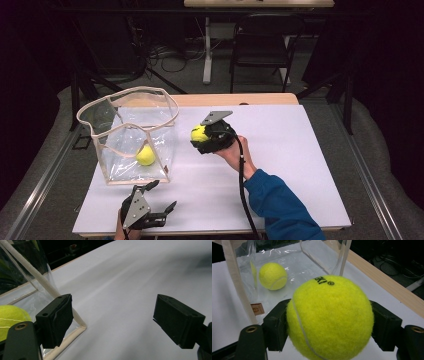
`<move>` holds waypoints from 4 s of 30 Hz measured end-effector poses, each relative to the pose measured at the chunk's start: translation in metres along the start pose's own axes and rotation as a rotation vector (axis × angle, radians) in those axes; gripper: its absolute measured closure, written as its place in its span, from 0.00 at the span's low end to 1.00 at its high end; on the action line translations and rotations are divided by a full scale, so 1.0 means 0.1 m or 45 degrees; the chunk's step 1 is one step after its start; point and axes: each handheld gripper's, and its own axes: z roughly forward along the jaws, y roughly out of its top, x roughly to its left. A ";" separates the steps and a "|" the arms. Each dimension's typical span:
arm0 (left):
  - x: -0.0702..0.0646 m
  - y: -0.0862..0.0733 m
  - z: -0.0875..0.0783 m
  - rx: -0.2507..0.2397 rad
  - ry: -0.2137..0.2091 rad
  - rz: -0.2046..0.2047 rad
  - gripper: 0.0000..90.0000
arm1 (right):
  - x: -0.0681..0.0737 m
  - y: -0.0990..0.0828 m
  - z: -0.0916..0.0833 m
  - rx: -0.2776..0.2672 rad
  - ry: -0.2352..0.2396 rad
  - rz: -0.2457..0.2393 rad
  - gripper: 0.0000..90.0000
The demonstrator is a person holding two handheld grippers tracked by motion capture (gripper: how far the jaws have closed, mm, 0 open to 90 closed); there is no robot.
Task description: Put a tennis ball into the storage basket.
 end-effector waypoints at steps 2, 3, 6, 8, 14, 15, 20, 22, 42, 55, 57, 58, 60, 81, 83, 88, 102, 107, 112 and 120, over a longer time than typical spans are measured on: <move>0.00 0.00 0.00 0.001 0.001 0.000 0.18 | 0.00 0.01 -0.01 -0.005 -0.004 -0.004 0.29; 0.00 0.00 0.00 0.001 0.000 0.000 0.18 | 0.00 0.02 -0.01 -0.009 -0.005 -0.005 0.29; 0.00 0.00 0.00 0.000 0.000 0.001 0.18 | 0.00 0.04 -0.03 -0.014 -0.010 -0.010 0.29; 0.00 0.00 0.00 0.001 0.002 0.000 0.18 | 0.00 0.05 -0.04 -0.018 -0.013 -0.011 0.29; 0.00 0.00 0.00 0.002 0.002 0.000 0.18 | -0.01 0.07 -0.07 -0.030 -0.020 -0.017 0.29; 0.00 0.00 0.00 0.001 0.002 0.001 0.18 | -0.01 0.08 -0.07 -0.032 -0.020 -0.017 0.29; 0.00 0.00 0.00 0.001 0.002 0.001 0.18 | -0.02 0.09 -0.09 -0.040 -0.021 -0.019 0.29; 0.00 0.00 0.00 0.001 0.002 0.002 0.18 | -0.02 0.10 -0.10 -0.043 -0.019 -0.019 0.29; 0.00 0.00 0.00 0.000 0.000 -0.001 0.18 | -0.04 0.21 -0.16 -0.080 -0.016 -0.025 0.29; 0.00 0.00 0.00 -0.001 -0.001 -0.001 0.18 | -0.06 0.27 -0.14 -0.074 -0.014 -0.033 0.29; 0.00 0.00 0.00 -0.001 0.001 -0.002 0.18 | -0.07 0.28 -0.14 -0.076 -0.014 -0.034 0.29; 0.00 0.00 0.00 -0.002 0.003 -0.004 0.18 | -0.07 0.28 -0.14 -0.075 -0.011 -0.031 0.29; 0.00 0.00 0.00 -0.001 0.001 -0.004 0.18 | -0.07 0.29 -0.14 -0.079 -0.009 -0.029 0.29; 0.00 0.00 0.00 0.000 0.003 -0.003 0.18 | -0.10 0.40 -0.17 -0.096 -0.013 -0.040 0.29; 0.00 0.00 0.00 0.000 0.004 -0.004 0.18 | -0.10 0.40 -0.17 -0.096 -0.016 -0.041 0.29; 0.01 0.00 0.00 0.002 0.005 -0.002 0.18 | -0.12 0.42 -0.17 -0.099 -0.016 -0.036 0.29; 0.01 0.00 -0.01 0.001 0.004 -0.002 0.18 | -0.14 0.48 -0.15 -0.107 -0.020 -0.038 0.29; 0.01 0.00 -0.01 0.001 0.005 -0.003 0.18 | -0.14 0.49 -0.14 -0.108 -0.017 -0.039 0.29; 0.01 0.00 0.00 0.000 0.004 -0.003 0.18 | -0.13 0.52 -0.14 -0.114 -0.017 -0.045 0.29; 0.01 -0.01 -0.01 -0.001 0.004 -0.008 0.18 | -0.13 0.58 -0.14 -0.121 -0.016 -0.055 0.29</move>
